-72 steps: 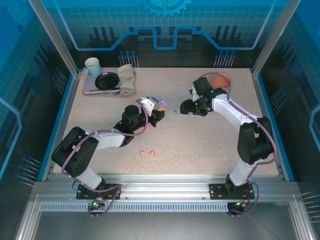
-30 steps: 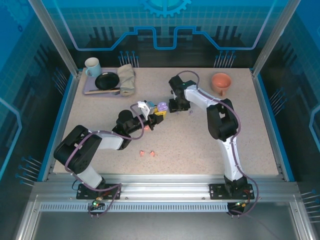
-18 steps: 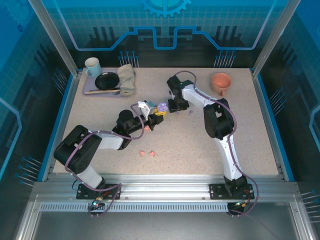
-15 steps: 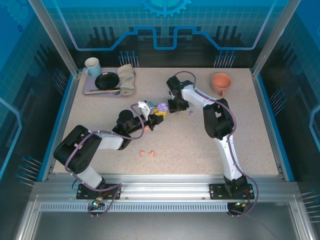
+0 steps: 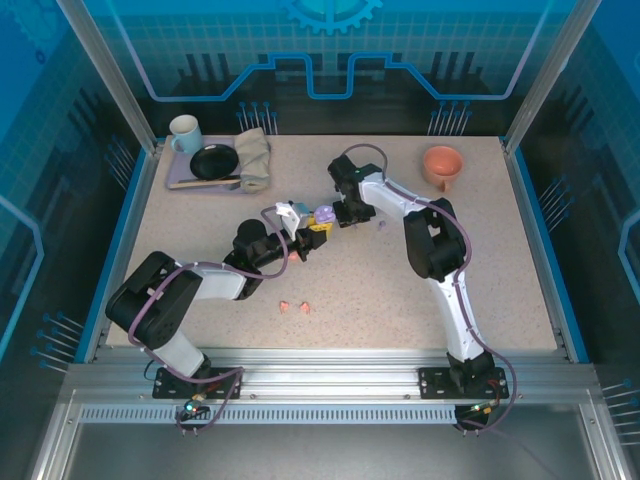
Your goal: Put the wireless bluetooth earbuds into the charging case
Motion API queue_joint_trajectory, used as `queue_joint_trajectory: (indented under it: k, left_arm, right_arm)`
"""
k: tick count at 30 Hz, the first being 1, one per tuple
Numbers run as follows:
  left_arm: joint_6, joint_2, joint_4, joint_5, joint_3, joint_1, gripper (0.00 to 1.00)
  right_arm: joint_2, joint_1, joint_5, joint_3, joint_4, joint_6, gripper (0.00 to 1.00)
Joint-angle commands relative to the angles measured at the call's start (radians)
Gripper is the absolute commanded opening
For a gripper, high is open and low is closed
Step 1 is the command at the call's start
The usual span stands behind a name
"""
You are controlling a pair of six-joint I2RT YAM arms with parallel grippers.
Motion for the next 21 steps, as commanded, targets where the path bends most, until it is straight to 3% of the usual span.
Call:
queue_joint_trajectory:
  k: [1, 21]
  left_arm:
    - [-0.005, -0.023, 0.007, -0.003, 0.011, 0.006, 0.0]
    - [-0.013, -0.022, -0.007, 0.007, 0.017, 0.014, 0.0]
  right_arm:
    - [-0.01, 0.03, -0.007, -0.043, -0.049, 0.008, 0.34]
    - [-0.057, 0.042, -0.007, -0.09, -0.048, 0.029, 0.3]
